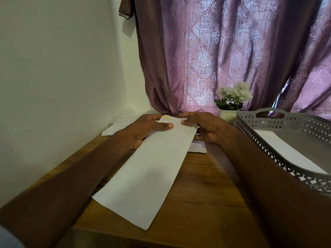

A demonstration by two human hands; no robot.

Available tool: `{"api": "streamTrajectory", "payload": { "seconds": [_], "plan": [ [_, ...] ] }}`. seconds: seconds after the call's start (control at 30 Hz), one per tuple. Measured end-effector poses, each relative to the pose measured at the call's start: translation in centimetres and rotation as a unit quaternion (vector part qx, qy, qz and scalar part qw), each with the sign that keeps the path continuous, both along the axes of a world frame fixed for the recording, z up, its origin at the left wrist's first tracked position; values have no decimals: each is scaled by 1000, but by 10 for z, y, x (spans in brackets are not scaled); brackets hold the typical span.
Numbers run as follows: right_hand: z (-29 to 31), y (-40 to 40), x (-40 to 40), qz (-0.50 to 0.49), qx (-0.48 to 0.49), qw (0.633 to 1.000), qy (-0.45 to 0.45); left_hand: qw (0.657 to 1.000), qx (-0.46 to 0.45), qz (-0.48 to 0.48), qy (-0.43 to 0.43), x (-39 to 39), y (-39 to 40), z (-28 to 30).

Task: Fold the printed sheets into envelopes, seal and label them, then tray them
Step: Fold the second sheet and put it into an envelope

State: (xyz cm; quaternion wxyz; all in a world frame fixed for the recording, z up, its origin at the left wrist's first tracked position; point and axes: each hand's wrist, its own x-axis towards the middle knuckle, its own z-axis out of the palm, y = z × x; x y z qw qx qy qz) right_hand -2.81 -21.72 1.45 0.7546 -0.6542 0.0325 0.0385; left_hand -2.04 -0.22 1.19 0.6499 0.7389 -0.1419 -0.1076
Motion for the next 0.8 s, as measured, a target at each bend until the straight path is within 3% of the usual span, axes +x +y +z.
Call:
{"api": "streamTrajectory", "payload": {
  "seconds": [0.63,0.8],
  "plan": [
    [-2,5,1,2,-18,1000,-15,999,10,6,-31,7,0,-2],
    [1,7,-6,1,-65,997,-33,999,13,4,-39,8,-1,-2]
  ]
}}
